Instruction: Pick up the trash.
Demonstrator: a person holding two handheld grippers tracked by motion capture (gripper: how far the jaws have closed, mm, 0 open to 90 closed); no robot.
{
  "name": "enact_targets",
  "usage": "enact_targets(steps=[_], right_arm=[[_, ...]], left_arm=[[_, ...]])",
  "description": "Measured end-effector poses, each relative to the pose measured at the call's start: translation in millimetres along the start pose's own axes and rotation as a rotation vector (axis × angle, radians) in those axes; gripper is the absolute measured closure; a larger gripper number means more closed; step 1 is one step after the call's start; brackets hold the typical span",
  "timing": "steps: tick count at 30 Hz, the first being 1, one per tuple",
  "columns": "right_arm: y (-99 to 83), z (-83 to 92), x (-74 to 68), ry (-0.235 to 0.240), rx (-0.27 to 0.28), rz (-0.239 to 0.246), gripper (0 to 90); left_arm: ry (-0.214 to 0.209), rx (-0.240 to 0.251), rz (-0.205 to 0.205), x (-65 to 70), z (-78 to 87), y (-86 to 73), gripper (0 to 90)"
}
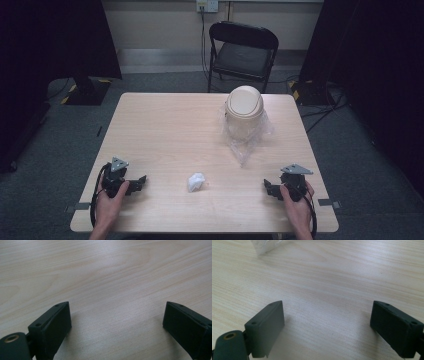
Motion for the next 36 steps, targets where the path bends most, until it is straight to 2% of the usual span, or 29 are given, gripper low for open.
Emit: enact_targets(steps=[14, 17, 18, 25, 27, 31, 32, 36], right_arm=[[0.3, 0.5, -0.7, -0.008, 0.003, -0.004, 11.8], [1.1, 1.7, -3.6, 0.008, -0.002, -0.008, 13.5], [3.0, 3.1, -7.6, 0.024, -0.011, -0.011, 13.6], [14.8, 10.1, -21.8, 0.055, 0.005, 0.025, 13.5], [20.1, 14.2, -32.2, 0.096, 0.007, 0.028, 13.4], [28.8, 16.6, -40.8, 0.123, 0.011, 0.044, 13.6], [36.4, 17.2, -47.3, 0.146, 0.012, 0.049, 13.8], [54.5, 16.5, -60.1, 0.175, 0.027, 0.081, 15.1]], left_arm=[[0.0, -0.001, 0.0, -0.2, 0.1, 0.0, 7.6], [-0.002, -0.001, -0.002, -0.2, 0.1, 0.1, 7.6], [-0.004, -0.001, -0.002, -0.2, 0.1, 0.0, 7.6], [-0.004, 0.0, 0.0, -0.1, 0.1, 0.0, 7.6], [-0.004, -0.001, -0.001, -0.1, 0.1, 0.0, 7.6], [-0.006, -0.001, -0.001, 0.1, -0.1, 0.1, 7.5], [-0.009, -0.002, -0.002, 0.3, -0.2, 0.0, 7.1], [-0.009, -0.002, -0.002, 0.3, -0.2, 0.0, 7.0]])
Point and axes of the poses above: each handheld gripper's, and its own axes: z roughly backward along the jaws, y roughly out of its top, x roughly to its right, the point moved 9 cm from there along -z, roughly forward along the jaws, and after that the axes turned 12 degrees about -y, right-handed, at the moved point
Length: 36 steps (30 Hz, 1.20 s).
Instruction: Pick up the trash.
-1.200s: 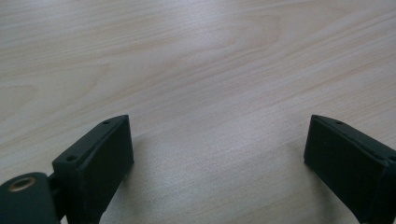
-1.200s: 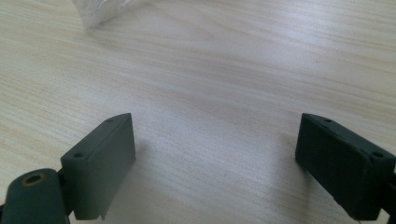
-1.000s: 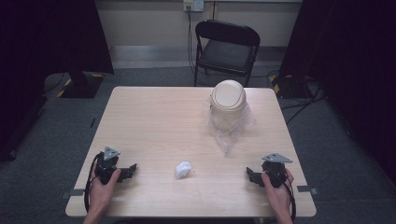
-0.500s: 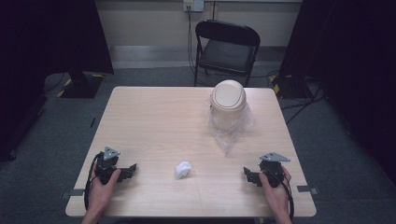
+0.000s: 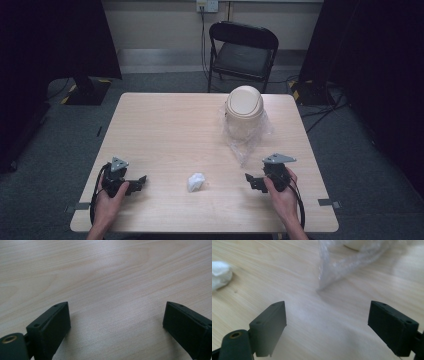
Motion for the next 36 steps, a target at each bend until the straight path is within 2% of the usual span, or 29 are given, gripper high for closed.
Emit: enact_targets(steps=[5, 6, 7, 9, 10, 12, 15, 16, 17, 21, 24, 29, 31, 32, 33, 34, 36], right_arm=[[18.4, -3.4, -8.9, 0.022, 0.019, 0.023, 16.2], [29.9, -6.6, -12.4, 0.032, 0.042, 0.022, 17.6], [29.9, -6.6, -12.4, 0.032, 0.042, 0.022, 17.6], [47.8, -10.0, -21.2, 0.065, 0.062, 0.038, 17.3], [47.8, -10.0, -21.2, 0.065, 0.062, 0.038, 17.3], [61.8, -16.1, -26.7, 0.072, 0.064, 0.06, 17.1], [68.8, -20.3, -28.6, 0.085, 0.066, 0.059, 17.8], [74.7, -23.3, -30.8, 0.107, 0.065, 0.04, 15.5], [76.8, -24.3, -31.2, 0.11, 0.067, 0.04, 15.3], [91.3, -25.8, -28.8, 0.12, 0.101, 0.034, 15.4], [99.1, -25.2, -27.4, 0.122, 0.106, 0.032, 15.4], [128.8, -21.9, -21.7, 0.128, 0.128, 0.035, 17.5], [133.8, -22.2, -20.4, 0.122, 0.131, 0.04, 18.3], [143.9, -24.7, -17.3, 0.12, 0.135, 0.043, 19.5], [143.9, -24.7, -17.3, 0.12, 0.135, 0.043, 19.5], [154.4, -30.3, -13.3, 0.122, 0.137, 0.033, 20.1], [157.8, -32.3, -12.1, 0.12, 0.141, 0.034, 20.5]], left_arm=[[0.0, 0.0, 0.0, 0.0, 0.0, 0.0, 7.0], [0.0, -0.001, 0.0, 0.0, 0.0, 0.0, 7.0], [0.0, -0.001, 0.0, 0.0, 0.0, 0.0, 7.0], [0.0, 0.0, 0.0, 0.0, 0.0, 0.0, 7.0], [0.0, 0.0, 0.0, 0.0, 0.0, 0.0, 7.0], [0.0, 0.0, 0.0, 0.0, 0.0, 0.0, 7.0], [0.0, 0.0, 0.0, 0.0, 0.0, 0.0, 7.0], [0.0, 0.0, 0.0, 0.0, 0.0, 0.0, 7.0], [0.0, 0.0, 0.0, 0.0, 0.0, 0.0, 7.0], [0.0, 0.0, 0.0, 0.0, 0.0, 0.0, 7.0], [0.0, 0.0, 0.0, 0.0, 0.0, 0.0, 7.0], [0.0, 0.0, 0.0, 0.0, 0.0, 0.0, 7.0], [0.0, 0.0, 0.0, 0.0, 0.0, 0.0, 7.0], [0.0, 0.0, 0.0, 0.0, 0.0, 0.0, 7.0], [0.0, 0.0, 0.0, 0.0, 0.0, 0.0, 7.1], [0.0, 0.0, 0.0, 0.0, 0.0, 0.0, 7.0], [0.0, 0.0, 0.0, 0.0, 0.0, 0.0, 7.0]])
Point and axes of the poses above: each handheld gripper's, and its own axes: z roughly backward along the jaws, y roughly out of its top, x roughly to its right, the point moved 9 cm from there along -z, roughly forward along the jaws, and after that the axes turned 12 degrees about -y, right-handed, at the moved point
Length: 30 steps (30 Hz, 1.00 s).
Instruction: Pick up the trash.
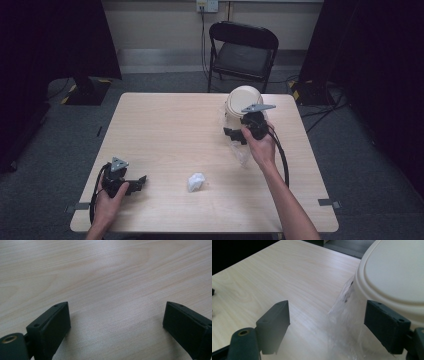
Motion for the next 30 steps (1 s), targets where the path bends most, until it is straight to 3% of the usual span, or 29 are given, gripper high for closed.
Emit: enact_targets(steps=[9, 22, 26, 30], right_arm=[[28.1, -20.3, 11.1, -0.016, -0.008, 0.018, 20.3], [19.0, -44.7, 24.8, -0.049, -0.077, -0.002, 19.0], [23.4, -50.2, 21.9, -0.069, -0.094, 0.023, 17.5], [19.3, -58.7, 19.3, -0.064, -0.12, 0.018, 17.4]], left_arm=[[0.0, -0.001, 0.0, 0.0, 0.0, 0.0, 7.0], [0.0, 0.0, 0.0, 0.0, 0.0, 0.0, 7.0], [0.0, 0.0, 0.0, 0.0, 0.0, 0.0, 7.0], [0.0, 0.0, 0.0, 0.0, 0.0, 0.0, 7.1]])
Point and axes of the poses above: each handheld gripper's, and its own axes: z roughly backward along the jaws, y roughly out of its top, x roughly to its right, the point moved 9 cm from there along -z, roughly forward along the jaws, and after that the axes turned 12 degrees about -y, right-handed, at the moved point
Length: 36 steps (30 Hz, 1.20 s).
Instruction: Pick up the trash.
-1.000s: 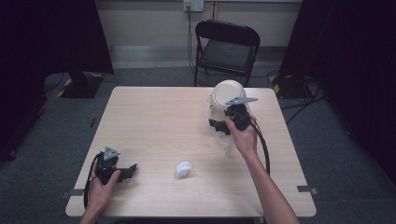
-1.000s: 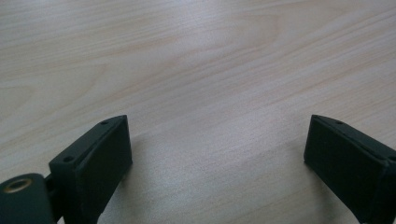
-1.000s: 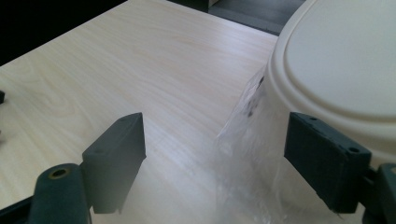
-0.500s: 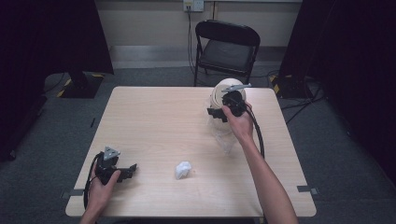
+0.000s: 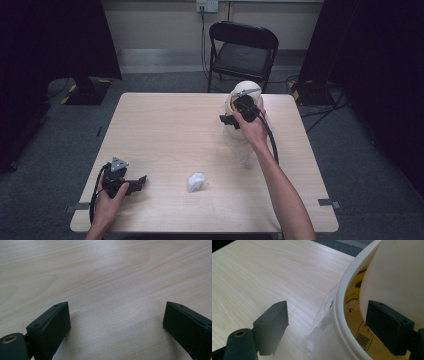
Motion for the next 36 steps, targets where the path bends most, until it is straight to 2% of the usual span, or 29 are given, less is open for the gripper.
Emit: enact_targets(steps=[8, 12, 16, 25, 30, 33, 36], right_arm=[[-0.4, -10.6, 2.0, -0.027, -0.002, -0.009, 17.7], [-1.1, -15.1, 2.6, -0.066, -0.009, 0.01, 15.1], [-1.1, -14.4, 3.5, -0.066, -0.009, 0.007, 16.6], [3.2, 5.3, -3.7, 0.001, 0.019, -0.024, 14.8], [2.5, 20.6, -0.8, 0.0, 0.05, -0.034, 15.2], [3.8, 33.6, 1.8, -0.014, 0.096, -0.037, 18.4], [3.3, 42.6, 0.0, 0.0, 0.116, -0.04, 17.6]], left_arm=[[0.0, 0.0, 0.0, 0.0, 0.0, 0.0, 7.1], [0.0, 0.0, 0.0, 0.0, 0.0, 0.0, 7.1], [0.0, 0.0, 0.0, 0.0, 0.0, 0.0, 7.1], [0.0, 0.0, 0.0, 0.0, 0.0, 0.0, 7.1], [0.0, 0.0, 0.0, 0.0, 0.0, 0.0, 7.1], [0.0, 0.0, 0.0, 0.0, 0.0, 0.0, 7.0], [0.0, 0.0, 0.0, 0.0, 0.0, 0.0, 7.0]])
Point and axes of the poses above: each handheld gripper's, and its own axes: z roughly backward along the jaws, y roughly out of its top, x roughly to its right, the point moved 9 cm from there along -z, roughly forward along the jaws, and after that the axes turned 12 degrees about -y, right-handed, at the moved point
